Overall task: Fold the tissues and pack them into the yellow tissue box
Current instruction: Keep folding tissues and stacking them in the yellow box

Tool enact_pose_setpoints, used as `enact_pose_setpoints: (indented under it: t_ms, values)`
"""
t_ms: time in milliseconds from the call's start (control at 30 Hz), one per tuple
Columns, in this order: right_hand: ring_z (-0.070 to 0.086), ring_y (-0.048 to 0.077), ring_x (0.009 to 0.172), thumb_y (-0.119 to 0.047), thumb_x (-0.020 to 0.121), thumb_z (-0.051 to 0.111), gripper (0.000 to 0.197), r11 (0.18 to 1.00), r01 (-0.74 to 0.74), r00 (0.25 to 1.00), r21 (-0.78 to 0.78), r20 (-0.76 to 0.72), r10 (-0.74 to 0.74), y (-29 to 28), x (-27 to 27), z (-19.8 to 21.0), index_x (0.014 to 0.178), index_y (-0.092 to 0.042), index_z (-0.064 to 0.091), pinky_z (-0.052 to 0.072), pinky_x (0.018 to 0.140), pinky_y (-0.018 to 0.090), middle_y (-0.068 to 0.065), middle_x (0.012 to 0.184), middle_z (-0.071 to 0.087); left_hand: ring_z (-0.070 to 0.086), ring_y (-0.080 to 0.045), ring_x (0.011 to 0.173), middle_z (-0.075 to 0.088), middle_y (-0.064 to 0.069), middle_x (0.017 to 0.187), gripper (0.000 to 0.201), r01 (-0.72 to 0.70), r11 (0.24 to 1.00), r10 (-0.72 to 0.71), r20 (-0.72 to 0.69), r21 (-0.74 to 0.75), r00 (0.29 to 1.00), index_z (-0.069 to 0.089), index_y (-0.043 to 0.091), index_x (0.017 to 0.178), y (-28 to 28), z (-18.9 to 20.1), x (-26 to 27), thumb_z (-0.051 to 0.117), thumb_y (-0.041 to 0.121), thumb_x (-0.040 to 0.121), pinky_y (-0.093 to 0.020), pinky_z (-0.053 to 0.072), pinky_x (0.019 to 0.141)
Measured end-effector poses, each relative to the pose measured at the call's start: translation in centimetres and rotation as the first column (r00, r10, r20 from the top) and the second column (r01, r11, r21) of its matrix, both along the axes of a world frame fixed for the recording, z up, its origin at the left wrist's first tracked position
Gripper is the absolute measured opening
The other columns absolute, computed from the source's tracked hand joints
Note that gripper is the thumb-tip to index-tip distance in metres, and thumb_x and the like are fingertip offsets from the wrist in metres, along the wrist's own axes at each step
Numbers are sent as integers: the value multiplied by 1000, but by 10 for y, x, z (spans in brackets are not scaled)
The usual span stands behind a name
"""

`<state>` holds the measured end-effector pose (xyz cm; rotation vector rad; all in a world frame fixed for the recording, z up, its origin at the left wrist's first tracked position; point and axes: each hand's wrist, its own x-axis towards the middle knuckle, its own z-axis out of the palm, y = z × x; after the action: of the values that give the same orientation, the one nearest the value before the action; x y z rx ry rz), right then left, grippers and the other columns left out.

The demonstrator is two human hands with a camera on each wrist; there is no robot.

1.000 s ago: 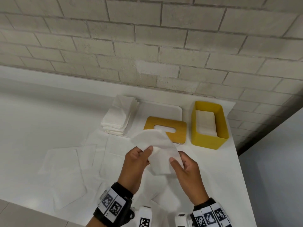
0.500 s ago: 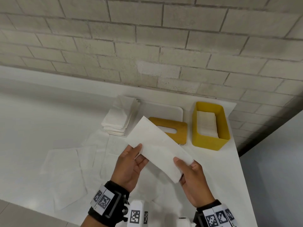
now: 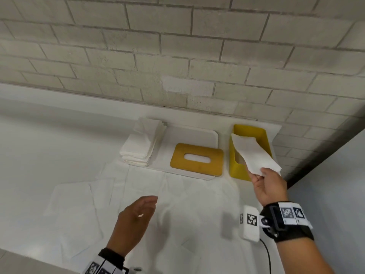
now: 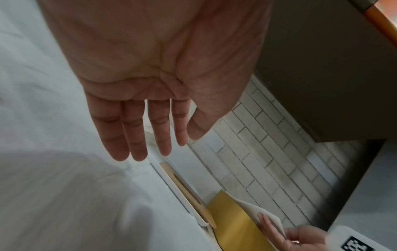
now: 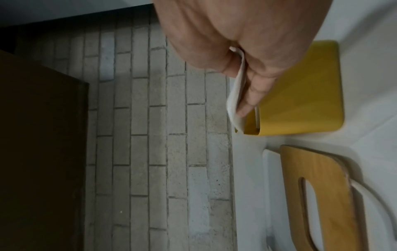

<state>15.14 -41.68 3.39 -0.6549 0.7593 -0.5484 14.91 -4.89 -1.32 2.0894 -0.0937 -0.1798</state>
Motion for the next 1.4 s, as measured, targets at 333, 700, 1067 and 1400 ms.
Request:
enact_pose_setpoints:
  t_ms: [333,700,1067,1400]
  values:
    - [66,35,103,17,94,36,36,997,66,998,36,18,-67,2,53,15,96,-10,59,53,99,49,13,104,67,64,18,98,70,39,99,26,-31,999,30,24,38,999,73,40,103,15,-10,-18,69,15,96,3,44,80]
    - [57,36,127,10,99,32,35,997,54,995,58,-84,-50,-9,80,9,119,-1,58,50,104,49,14,103,64,65,20,94,71,38,95,29,-43,999,43,-27,-3,999,75,35,101,19,-12,-31,69,7,95,-1,49,76]
    - [57,41,125,12,97,33,33,994,43,999,99,-13,-42,-3,84,8,112,-3,59,49,105,54,20,124,63,64,21,97,71,39,95,33,-25,1000,25,-33,12,999,74,37,101,19,-17,-33,69,6,94,-2,48,77]
    - [54,46,127,-5,102,47,39,990,-62,992,126,-98,75,-7,74,10,140,2,46,61,78,46,25,132,57,67,14,102,70,38,104,28,32,999,-32,43,8,999,72,39,108,14,-14,-31,68,14,96,-7,52,85]
